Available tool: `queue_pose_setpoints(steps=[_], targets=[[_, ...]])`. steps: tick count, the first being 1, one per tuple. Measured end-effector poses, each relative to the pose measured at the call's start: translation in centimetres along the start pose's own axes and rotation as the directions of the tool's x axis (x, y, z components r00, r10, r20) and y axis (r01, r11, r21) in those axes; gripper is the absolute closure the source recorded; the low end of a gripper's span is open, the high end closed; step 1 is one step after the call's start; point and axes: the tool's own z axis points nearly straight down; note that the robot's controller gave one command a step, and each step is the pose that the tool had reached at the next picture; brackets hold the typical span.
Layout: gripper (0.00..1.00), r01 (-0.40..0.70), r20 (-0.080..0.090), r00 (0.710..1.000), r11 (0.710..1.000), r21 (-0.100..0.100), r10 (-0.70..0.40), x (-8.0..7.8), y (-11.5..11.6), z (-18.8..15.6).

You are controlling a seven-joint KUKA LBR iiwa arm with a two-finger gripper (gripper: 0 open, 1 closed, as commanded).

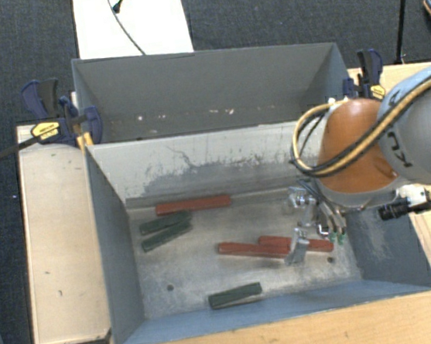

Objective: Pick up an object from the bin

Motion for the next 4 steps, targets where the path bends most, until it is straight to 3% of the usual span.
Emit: queue_pose_setpoints(steps=[1,2,3,4], targets=[[0.0,0.096,-0.007,0.995,0.995,-0.002,-0.096,1.4,4.0,3.1],[0.0,0.096,-0.006,0.995,0.995,-0.001,-0.096,1.4,4.0,3.1],[1.0,0.097,-0.006,0.995,0.995,-0.001,-0.097,1.4,4.0,3.0],[1.0,0.102,0.003,0.995,0.995,-0.003,-0.102,1.1,4.0,-5.6]])
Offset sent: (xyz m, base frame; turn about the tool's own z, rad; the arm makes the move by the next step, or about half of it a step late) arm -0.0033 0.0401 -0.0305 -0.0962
